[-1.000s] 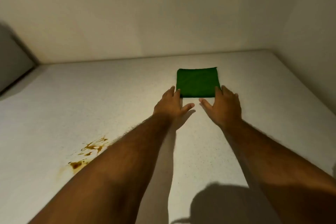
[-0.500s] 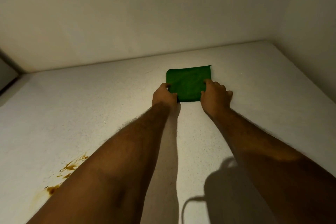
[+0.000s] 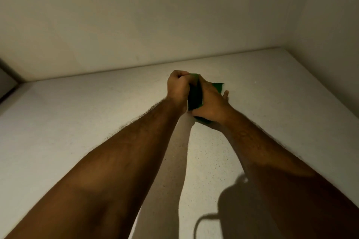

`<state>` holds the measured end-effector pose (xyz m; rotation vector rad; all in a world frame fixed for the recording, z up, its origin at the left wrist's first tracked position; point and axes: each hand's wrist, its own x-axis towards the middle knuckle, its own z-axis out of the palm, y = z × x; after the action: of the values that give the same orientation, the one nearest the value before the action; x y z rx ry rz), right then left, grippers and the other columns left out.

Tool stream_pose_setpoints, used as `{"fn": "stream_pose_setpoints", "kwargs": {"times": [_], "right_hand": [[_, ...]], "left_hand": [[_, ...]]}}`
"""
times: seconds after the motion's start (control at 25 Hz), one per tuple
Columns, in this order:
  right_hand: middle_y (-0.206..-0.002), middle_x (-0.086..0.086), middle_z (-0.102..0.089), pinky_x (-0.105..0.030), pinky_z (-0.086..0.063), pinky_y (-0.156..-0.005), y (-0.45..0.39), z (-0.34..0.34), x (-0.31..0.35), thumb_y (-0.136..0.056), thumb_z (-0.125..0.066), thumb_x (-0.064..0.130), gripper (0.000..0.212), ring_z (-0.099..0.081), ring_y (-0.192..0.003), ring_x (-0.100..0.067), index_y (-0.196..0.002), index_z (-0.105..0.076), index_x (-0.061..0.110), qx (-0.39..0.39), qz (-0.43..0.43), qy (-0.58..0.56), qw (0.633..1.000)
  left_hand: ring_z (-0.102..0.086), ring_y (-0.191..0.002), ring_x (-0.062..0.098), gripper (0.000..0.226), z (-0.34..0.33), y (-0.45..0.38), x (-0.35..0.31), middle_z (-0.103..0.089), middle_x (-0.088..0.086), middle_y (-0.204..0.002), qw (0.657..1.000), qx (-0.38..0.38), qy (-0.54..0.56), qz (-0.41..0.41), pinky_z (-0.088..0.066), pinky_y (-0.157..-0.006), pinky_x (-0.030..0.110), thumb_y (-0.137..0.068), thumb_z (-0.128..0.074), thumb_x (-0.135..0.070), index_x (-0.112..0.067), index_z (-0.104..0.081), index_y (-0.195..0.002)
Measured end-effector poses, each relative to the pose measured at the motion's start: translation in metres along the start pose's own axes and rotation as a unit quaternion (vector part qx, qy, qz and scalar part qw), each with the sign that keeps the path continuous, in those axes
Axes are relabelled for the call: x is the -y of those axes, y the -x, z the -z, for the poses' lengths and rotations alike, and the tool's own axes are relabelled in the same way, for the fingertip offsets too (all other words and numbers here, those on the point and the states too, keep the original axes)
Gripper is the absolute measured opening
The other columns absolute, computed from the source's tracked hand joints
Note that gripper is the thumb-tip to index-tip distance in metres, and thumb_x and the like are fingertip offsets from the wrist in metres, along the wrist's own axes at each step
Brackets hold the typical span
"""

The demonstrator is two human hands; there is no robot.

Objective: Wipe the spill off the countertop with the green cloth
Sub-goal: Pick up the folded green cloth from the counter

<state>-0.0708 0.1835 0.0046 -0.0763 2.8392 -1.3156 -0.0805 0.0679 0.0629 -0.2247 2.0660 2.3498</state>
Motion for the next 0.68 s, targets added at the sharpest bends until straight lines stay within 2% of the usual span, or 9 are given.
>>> {"fn": "stream_pose_setpoints", "kwargs": {"times": [0.08, 0.12, 0.2, 0.24, 0.32, 0.44, 0.56, 0.6, 0.68], "right_hand": [[-0.150, 0.000, -0.056, -0.063, -0.043, -0.121, 0.010, 0.002, 0.012, -0.095, -0.077, 0.018, 0.084, -0.055, -0.140, -0.026, -0.161, -0.033, 0.045, -0.024, -0.003, -0.200, 0.979], [-0.152, 0.001, -0.055, -0.058, -0.048, -0.118, 0.015, 0.004, 0.018, -0.098, -0.074, 0.019, 0.084, -0.057, -0.137, -0.023, -0.163, -0.029, 0.048, -0.030, -0.008, -0.242, 0.970], [-0.163, 0.002, -0.046, -0.048, -0.047, -0.116, 0.026, 0.004, 0.033, -0.093, -0.083, 0.023, 0.106, -0.050, -0.142, -0.020, -0.166, -0.012, 0.052, -0.016, 0.010, -0.189, 0.982], [-0.168, 0.001, -0.042, -0.049, -0.047, -0.117, 0.032, -0.001, 0.041, -0.089, -0.087, 0.022, 0.118, -0.047, -0.147, -0.022, -0.168, -0.004, 0.049, -0.014, 0.024, -0.142, 0.989], [-0.166, -0.002, -0.046, -0.045, -0.049, -0.113, 0.049, -0.013, 0.060, -0.093, -0.083, 0.018, 0.115, -0.051, -0.146, -0.023, -0.169, -0.002, 0.047, -0.038, 0.038, -0.129, 0.990], [-0.156, -0.005, -0.057, -0.035, -0.052, -0.103, 0.079, -0.025, 0.084, -0.106, -0.060, 0.008, 0.083, -0.059, -0.132, -0.019, -0.168, -0.021, 0.047, -0.078, 0.049, -0.162, 0.982], [-0.159, -0.007, -0.055, -0.043, -0.048, -0.113, 0.106, -0.036, 0.101, -0.107, -0.050, 0.003, 0.069, -0.056, -0.141, -0.028, -0.165, -0.037, 0.038, -0.014, 0.047, -0.094, 0.994], [-0.153, -0.007, -0.060, -0.043, -0.053, -0.110, 0.116, -0.041, 0.110, -0.108, -0.050, 0.006, 0.060, -0.059, -0.138, -0.032, -0.159, -0.048, 0.036, 0.018, 0.046, -0.096, 0.994], [-0.130, -0.008, -0.072, -0.044, -0.065, -0.083, 0.136, -0.051, 0.132, -0.107, -0.055, 0.018, 0.034, -0.072, -0.116, -0.038, -0.133, -0.071, 0.032, 0.067, 0.010, -0.191, 0.979]], "left_hand": [[-0.061, -0.095, 0.028, 0.039, 0.005, 0.015, -0.019, -0.062, 0.012, -0.103, 0.999, 0.018, 0.027, -0.010, -0.054, -0.064, 0.034, -0.062, -0.065, -0.004, -0.013, -0.060, -0.099], [-0.061, -0.096, 0.029, 0.040, 0.010, 0.022, -0.025, -0.061, 0.015, -0.106, 0.999, 0.029, 0.043, -0.008, -0.055, -0.066, 0.034, -0.064, -0.065, -0.002, -0.012, -0.060, -0.102], [-0.062, -0.104, 0.032, 0.039, 0.020, 0.036, -0.032, -0.060, 0.018, -0.114, 0.997, 0.050, 0.062, 0.008, -0.058, -0.073, 0.038, -0.075, -0.065, 0.004, -0.011, -0.059, -0.110], [-0.062, -0.107, 0.034, 0.039, 0.026, 0.045, -0.035, -0.060, 0.018, -0.115, 0.996, 0.063, 0.061, 0.014, -0.060, -0.078, 0.040, -0.079, -0.065, 0.006, -0.012, -0.059, -0.113], [-0.062, -0.111, 0.033, 0.040, 0.039, 0.065, -0.043, -0.060, 0.016, -0.116, 0.994, 0.093, 0.056, 0.014, -0.060, -0.087, 0.042, -0.083, -0.066, 0.006, -0.013, -0.060, -0.118], [-0.065, -0.113, 0.027, 0.039, 0.074, 0.089, -0.051, -0.063, 0.013, -0.120, 0.991, 0.116, 0.064, 0.007, -0.061, -0.084, 0.037, -0.091, -0.072, -0.013, -0.009, -0.060, -0.127], [-0.069, -0.114, 0.029, 0.063, 0.116, 0.111, -0.052, -0.065, 0.011, -0.128, 0.996, 0.075, 0.005, 0.050, -0.065, -0.082, 0.043, -0.097, -0.067, -0.051, -0.013, -0.052, -0.144], [-0.068, -0.111, 0.028, 0.068, 0.130, 0.118, -0.052, -0.062, 0.006, -0.131, 0.995, 0.062, -0.024, 0.069, -0.064, -0.079, 0.044, -0.098, -0.062, -0.058, -0.018, -0.047, -0.150], [-0.063, -0.105, 0.023, 0.071, 0.158, 0.128, -0.054, -0.051, -0.003, -0.135, 0.993, 0.072, -0.033, 0.089, -0.060, -0.075, 0.042, -0.099, -0.055, -0.064, -0.024, -0.042, -0.157]]}}
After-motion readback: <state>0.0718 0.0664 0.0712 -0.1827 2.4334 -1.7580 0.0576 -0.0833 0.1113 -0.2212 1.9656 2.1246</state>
